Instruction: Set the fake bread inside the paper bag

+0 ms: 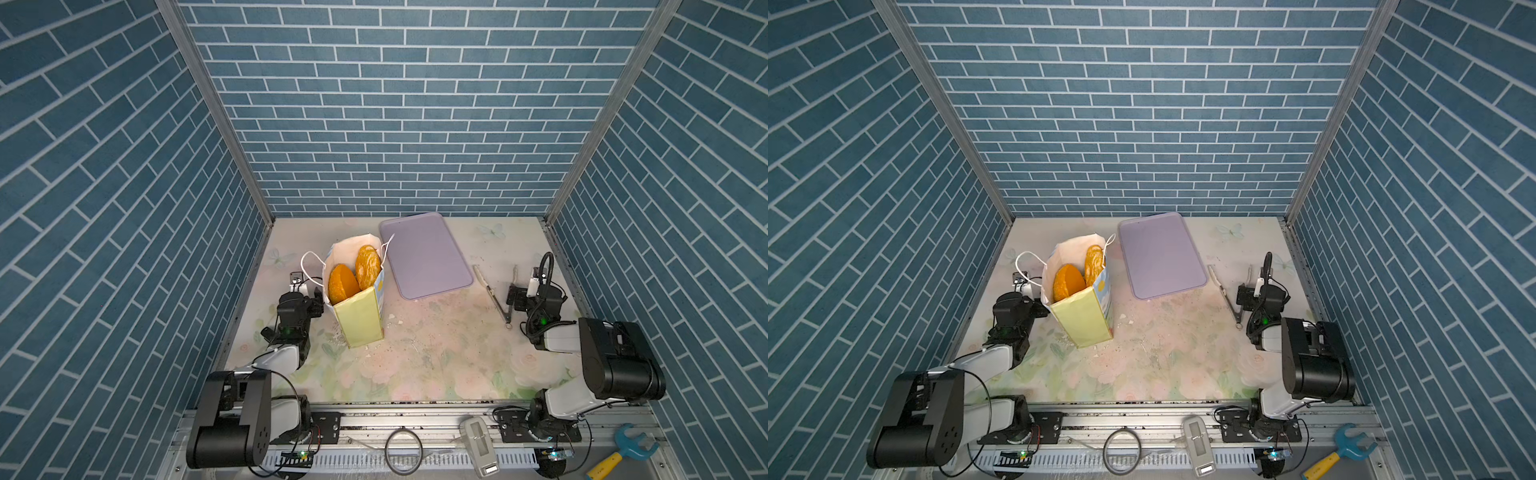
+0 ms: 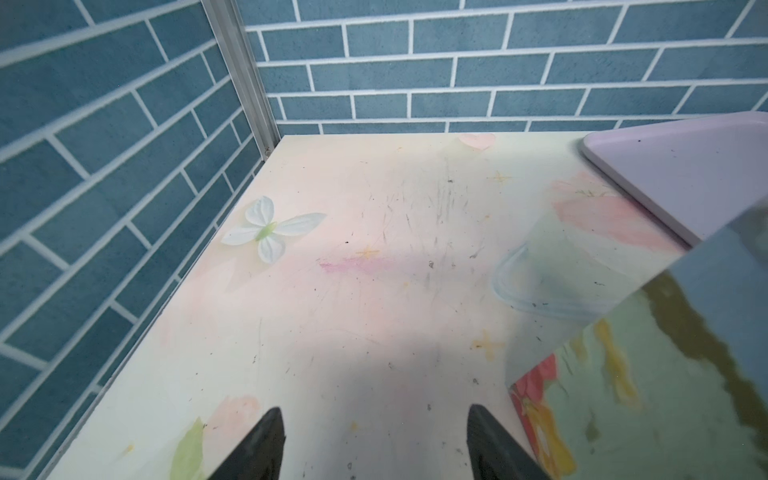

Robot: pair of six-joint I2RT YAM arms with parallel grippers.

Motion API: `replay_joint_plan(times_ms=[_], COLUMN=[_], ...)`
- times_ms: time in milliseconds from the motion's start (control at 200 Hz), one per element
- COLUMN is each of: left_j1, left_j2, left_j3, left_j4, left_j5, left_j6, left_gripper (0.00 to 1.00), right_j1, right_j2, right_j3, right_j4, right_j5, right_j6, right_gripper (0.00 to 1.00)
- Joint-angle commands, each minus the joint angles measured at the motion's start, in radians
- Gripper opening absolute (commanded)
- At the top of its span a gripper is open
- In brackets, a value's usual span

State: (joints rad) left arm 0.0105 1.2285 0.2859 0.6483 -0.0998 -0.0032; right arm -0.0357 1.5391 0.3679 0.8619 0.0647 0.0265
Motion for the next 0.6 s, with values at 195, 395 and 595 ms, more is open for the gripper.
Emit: replay_joint_plan(times_ms=[195, 395, 595], left_j1=[-0.005, -0.017, -0.039], left_j2=[0.276, 0.303, 0.303], left_j3=[0.131, 0.073, 0.085], left_j4=[0.151, 0.279, 0.249], left_j5=[0.061, 0.029, -0.001], left_j6=[0.035, 0.04, 0.054], left_gripper=[0.7, 0.74, 0.78], right_j1=[0.0, 0.0, 0.0], right_j2=[0.002, 0.005, 0.006], right_j3=[0.023, 0.024, 0.025], right_j4=[0.01, 0.014, 0.008], right_j5=[-0.045, -0.046, -0.049], right_j6=[0.015, 0.016, 0.013], right_gripper=[0.99, 0.99, 0.99])
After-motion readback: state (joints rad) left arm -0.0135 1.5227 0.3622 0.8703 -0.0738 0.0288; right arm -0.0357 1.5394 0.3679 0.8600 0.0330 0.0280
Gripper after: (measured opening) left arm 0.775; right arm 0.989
